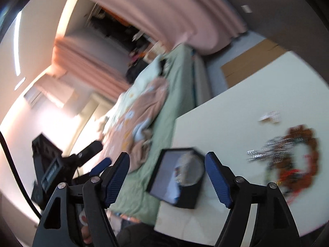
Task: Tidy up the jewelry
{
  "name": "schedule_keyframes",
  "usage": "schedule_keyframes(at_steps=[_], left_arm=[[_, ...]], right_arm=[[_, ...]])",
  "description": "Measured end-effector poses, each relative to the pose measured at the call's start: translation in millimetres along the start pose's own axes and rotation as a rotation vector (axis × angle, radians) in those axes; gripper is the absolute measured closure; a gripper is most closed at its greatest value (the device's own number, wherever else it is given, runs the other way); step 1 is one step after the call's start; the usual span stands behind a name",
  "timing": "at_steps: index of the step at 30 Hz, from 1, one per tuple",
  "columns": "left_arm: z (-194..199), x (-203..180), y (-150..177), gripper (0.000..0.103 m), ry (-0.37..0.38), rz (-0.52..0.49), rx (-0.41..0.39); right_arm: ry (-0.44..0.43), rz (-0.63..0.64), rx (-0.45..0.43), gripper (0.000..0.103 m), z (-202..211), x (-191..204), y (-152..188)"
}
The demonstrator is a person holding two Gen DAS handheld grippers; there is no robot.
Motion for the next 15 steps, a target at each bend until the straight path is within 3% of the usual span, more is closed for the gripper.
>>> schedule_keyframes(at_steps=[7,15], left_arm=[[-20,-38,15,0.012,0.039,-0.08,0.036],[-48,-76,37,0.012,0.084,-0.177,0.111]], right_arm=[[0.158,-0.082,-0.063,0.027,54,-56,-17],[0.258,-0.106,-0.073,0.027,94,-91,-25]])
Point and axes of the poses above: each gripper's, at about its wrist camera, not at the fingertips, and z roughly against the way its jaws point, x to its left, y to its underside, the point moved 3 cm from there along -z, roughly the way its jaws point
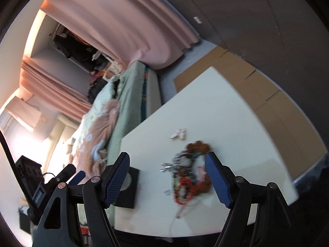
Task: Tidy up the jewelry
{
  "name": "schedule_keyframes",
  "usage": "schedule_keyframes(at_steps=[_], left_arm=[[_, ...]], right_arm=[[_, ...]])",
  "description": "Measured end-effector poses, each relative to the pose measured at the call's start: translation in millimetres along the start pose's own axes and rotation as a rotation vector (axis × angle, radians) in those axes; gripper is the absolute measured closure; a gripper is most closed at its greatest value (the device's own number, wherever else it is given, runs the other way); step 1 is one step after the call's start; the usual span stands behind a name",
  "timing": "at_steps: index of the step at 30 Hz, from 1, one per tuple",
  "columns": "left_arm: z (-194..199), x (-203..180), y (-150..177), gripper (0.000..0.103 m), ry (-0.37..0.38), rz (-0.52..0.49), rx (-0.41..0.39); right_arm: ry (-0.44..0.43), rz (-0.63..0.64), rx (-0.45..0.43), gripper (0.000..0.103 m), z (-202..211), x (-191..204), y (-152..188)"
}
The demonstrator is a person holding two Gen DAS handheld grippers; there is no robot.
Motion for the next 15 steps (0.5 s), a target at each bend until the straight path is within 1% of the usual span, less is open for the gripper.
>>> schedule_keyframes(at_steps=[2,5,7,9,11,15], left_arm=[[-11,-10,3,0.012,-0.005,-0.035,0.02],[-29,-26,8,0.023,0.023,-0.08,0.062],[-41,-34,10,0.033,0.038,-0.096,0.093],[-55,-42,13,0.038,0.052,-0.103,0.131],[-71,-50,17,0.042,0.066,-0.103,0.168],[-94,-61,23,0.052,0.074,-0.122,0.212]], right_arm=[[0.013,-0.005,-0.001,0.027,5,-8,-2],[0.034,-0.016,0.0,0.027,14,-23,-4],[0.049,-0.024,0.008,0.027,17,-30,-5],[0.055,-0.029,0.014,0.027,18,-36,-5],[0.061,-0.03,0.019,0.027,19,-39,-6],[0.073,-0.029,0.036,0.027,18,-44,-7]])
Point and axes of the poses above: each gripper's, at about its wrist camera, not at the fingertips, and z roughly against the way its jaws point, x to its left, y to its underside, the point moved 3 cm from there along -z, roughly the way its jaws point
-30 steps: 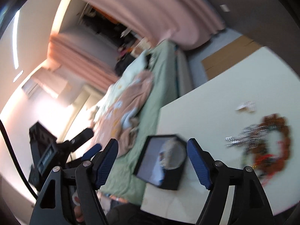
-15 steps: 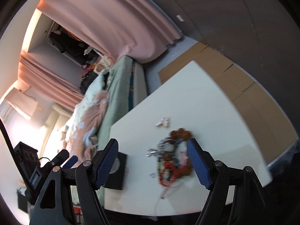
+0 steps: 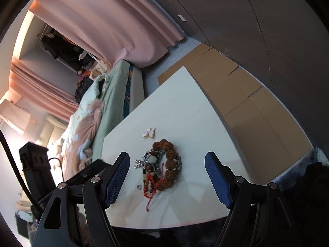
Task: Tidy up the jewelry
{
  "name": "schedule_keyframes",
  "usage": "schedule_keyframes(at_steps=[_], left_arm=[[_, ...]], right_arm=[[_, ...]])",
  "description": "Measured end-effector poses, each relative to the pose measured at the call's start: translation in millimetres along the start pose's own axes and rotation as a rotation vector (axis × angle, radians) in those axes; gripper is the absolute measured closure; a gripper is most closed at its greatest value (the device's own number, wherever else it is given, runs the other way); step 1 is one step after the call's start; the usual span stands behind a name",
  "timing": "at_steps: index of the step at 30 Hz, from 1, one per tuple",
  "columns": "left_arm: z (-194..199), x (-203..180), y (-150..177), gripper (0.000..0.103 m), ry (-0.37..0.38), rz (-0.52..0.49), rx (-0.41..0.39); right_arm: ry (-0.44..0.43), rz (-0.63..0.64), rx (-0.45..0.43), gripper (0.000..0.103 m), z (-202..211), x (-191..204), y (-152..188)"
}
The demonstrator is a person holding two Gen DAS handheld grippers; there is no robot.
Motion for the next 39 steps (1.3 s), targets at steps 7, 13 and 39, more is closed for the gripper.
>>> schedule_keyframes(at_steps=[7,13,39], left_arm=[[-42,5,0,0.066,-0.017,0.035,0.073],[-65,12,0,0.076,-0.011,0.078,0.109],[72,1,-49,0.09,0.103,0.065,-0.154]], right_arm=[[-0.003,0.014,0.026,0.027,-7,4,1],[-0.01,0.019,0.042,0.027,-12,8,2],[0.165,-0.052,0.207,0.049,-80,13,14]])
Point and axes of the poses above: each gripper's, at about its wrist camera, not at the fingertips, and z roughly against the way its jaws point, x to its left, y to its underside, the point moved 3 cm from there along -z, roughly the way its jaws point
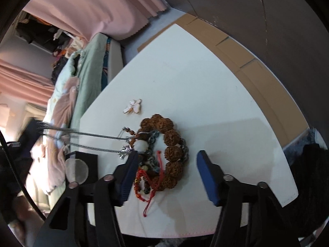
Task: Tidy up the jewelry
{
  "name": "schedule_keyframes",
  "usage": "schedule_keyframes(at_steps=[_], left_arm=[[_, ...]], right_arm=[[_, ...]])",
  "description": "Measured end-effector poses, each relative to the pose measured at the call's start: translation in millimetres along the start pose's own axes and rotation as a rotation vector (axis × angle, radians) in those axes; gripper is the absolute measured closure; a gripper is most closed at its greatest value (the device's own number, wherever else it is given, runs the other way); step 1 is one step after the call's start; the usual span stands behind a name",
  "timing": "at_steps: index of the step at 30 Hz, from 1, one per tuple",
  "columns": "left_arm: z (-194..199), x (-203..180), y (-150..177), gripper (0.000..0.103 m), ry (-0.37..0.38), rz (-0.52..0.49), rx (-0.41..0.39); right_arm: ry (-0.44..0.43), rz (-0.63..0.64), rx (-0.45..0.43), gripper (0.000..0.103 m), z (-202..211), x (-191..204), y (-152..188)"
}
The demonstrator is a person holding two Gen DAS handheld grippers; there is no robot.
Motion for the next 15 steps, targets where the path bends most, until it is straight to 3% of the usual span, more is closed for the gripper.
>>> schedule_keyframes(at_steps=[3,8,13,15], left_arm=[[20,-9,-7,0.09,0.017,-0.019,-0.035],[52,-26,-21,0.09,0.052,-0.047,-0.099],[84,-40,-36,0.09,0.061,-0.082,-0.172],[99,-45,-43,0.09,0.065,-0.091,-0.196]], right_arm=[[0.033,-0.006,0.0,0.056,-4,0,-2],[0.086,-0.008,-0.005,0.058,-11,3,-5],[0.142,0.017,-0.005,0.07,-21,11,-5],[0.152,0.021,-0.001,0.082,-23,13,-3]])
Point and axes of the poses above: each gripper's, at about its wrist camera, not at the fingertips, and z roughly against the way its jaws point, x to its left, y to its underside, the point moved 3 cm from there along -z, roughly the way its jaws point
